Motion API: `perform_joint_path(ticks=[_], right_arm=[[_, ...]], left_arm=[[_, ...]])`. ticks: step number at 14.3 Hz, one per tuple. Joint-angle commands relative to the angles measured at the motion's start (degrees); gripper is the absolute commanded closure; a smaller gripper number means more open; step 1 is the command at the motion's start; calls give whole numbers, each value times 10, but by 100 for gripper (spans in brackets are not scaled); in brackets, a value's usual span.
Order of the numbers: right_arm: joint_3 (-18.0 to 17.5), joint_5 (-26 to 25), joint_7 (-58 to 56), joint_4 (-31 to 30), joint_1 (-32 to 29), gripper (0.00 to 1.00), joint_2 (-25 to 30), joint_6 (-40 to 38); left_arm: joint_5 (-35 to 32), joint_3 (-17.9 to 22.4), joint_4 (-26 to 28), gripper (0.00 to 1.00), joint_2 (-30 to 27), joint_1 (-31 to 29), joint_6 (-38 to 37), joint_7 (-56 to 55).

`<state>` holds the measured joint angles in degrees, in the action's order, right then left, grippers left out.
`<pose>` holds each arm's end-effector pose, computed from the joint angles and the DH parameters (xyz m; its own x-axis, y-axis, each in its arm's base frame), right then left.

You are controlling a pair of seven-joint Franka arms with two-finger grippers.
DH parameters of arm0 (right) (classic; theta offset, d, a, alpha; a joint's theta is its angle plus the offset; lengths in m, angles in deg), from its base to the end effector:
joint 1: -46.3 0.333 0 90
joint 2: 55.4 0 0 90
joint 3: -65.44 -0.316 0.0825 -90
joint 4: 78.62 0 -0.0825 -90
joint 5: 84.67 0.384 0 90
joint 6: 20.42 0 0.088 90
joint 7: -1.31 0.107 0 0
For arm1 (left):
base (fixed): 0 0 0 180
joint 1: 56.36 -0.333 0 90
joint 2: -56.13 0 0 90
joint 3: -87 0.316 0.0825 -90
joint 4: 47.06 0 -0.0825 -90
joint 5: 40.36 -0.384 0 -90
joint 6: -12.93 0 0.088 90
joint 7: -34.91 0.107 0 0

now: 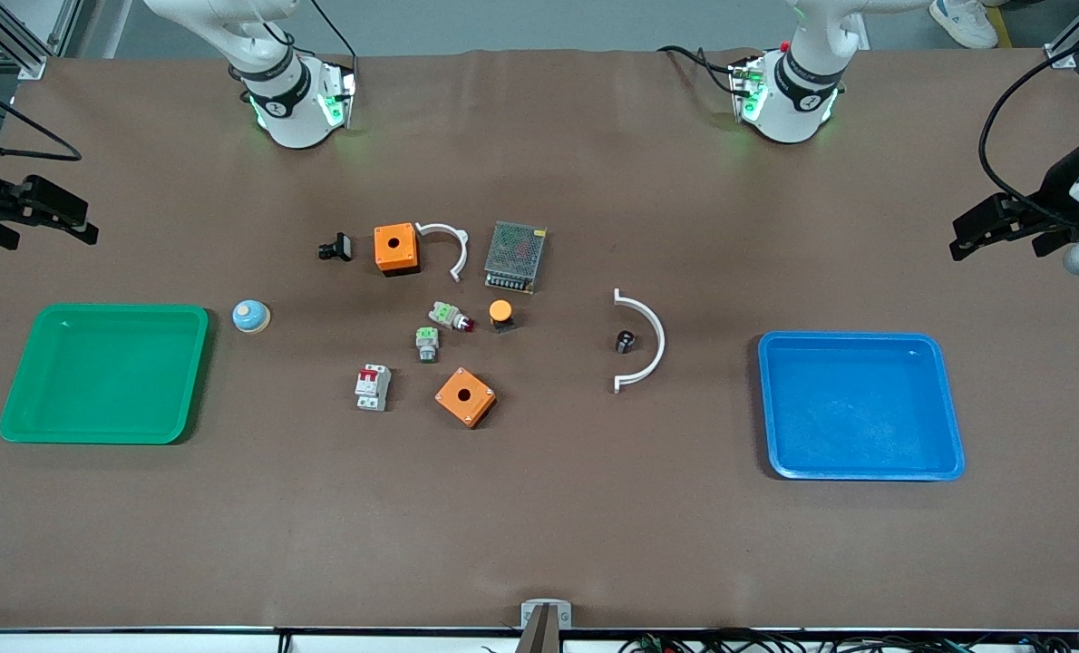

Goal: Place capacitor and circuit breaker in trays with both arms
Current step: 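Move the left gripper toward the black capacitor inside the white clip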

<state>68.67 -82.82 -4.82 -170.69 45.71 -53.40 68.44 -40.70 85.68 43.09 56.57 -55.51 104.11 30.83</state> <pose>0.5403 -0.0331 0.6249 0.9990 0.0410 -0.0174 0.0403 -0.9985 -0.0363 0.5585 -0.0205 0.6208 0.9994 0.0332 0.0107 0.0333 -0.9994 -0.0050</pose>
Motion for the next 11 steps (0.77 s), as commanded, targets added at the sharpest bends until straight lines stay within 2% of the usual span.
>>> perform_joint_path(ticks=[1,4,8,11], right_arm=[[-6,4,-5,4,-10,0,10,-1],[-7,2,-5,5,-10,0,10,1],[-6,-12,-5,4,-10,0,10,2],[-7,-21,-5,4,-10,0,10,1]], left_arm=[[11,4,-10,0,5,1,-11,10],[18,4,-9,0,9,-1,-11,7],[50,-13,-14,0,50,30,-11,-42],[98,-22,-16,0,112,68,14,-82]])
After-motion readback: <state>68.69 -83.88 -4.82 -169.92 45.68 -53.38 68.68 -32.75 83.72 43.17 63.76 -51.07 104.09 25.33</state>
